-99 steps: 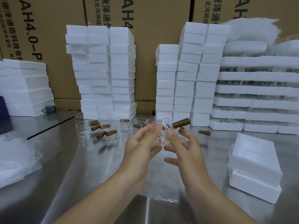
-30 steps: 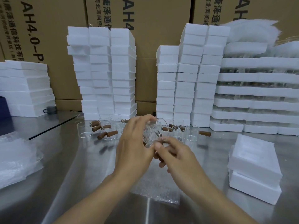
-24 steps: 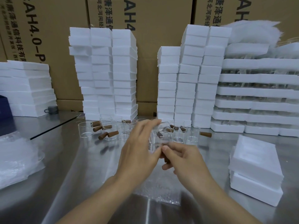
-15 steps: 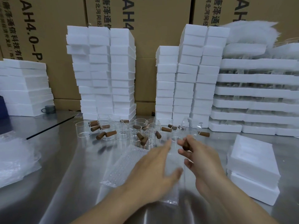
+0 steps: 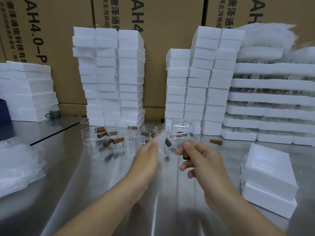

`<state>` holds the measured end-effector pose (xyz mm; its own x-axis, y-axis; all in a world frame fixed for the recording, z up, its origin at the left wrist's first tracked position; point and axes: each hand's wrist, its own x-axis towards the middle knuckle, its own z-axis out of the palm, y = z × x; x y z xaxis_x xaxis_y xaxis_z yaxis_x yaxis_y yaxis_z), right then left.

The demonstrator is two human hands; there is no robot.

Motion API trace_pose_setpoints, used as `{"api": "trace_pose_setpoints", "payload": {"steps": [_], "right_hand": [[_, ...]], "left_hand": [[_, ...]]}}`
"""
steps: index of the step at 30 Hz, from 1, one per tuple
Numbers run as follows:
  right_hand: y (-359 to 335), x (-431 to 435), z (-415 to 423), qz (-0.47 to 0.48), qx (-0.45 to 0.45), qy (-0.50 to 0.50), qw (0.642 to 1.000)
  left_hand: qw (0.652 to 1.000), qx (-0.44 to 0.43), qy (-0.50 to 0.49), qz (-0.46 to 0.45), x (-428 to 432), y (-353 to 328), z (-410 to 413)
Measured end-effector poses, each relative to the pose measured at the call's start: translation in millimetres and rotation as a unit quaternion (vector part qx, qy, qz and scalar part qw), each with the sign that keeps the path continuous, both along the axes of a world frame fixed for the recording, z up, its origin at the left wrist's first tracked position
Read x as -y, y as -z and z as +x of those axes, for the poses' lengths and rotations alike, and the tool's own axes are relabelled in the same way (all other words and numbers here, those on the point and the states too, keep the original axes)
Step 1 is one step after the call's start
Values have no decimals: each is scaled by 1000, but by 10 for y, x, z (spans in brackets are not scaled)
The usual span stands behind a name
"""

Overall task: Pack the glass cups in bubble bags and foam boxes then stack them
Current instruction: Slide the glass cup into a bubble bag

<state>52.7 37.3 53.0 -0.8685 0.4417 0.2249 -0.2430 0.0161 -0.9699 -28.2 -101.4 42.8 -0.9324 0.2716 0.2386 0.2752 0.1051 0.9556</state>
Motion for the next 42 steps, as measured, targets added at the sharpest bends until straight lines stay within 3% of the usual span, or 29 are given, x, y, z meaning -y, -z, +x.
{"api": "trace_pose_setpoints", "payload": {"steps": [3,6,11,16,22,27,31,34,38,42], "right_hand": [[22,97,10,74,17,-39,996],[88,153,-2,159,36,-50,985],[145,143,-12,200,65,-38,977],[138,82,-32,178,97,-36,979],[197,22,-54,166,99,-44,980],[212,-26,-67,79,104,-56,990],[168,-50,-45,55,92,-99,989],[119,-50,-38,101,68,-129,984],[102,-26,-19,226,11,-94,970],[159,-15,-16,335,41,-23,941]], "left_hand": [[992,28,-57,106,9,-30,2],[987,-7,-82,138,17,-52,18],[981,-186,-47,-4,37,-23,126],[928,-332,-23,-166,0,46,222],[893,-396,24,-211,-92,86,373],[884,-412,72,-212,-125,103,470],[873,-437,41,-210,-112,50,455],[864,-453,-21,-217,-74,-5,406],[860,-448,-40,-240,-14,-36,325],[815,-493,-22,-303,-17,21,301]]}}
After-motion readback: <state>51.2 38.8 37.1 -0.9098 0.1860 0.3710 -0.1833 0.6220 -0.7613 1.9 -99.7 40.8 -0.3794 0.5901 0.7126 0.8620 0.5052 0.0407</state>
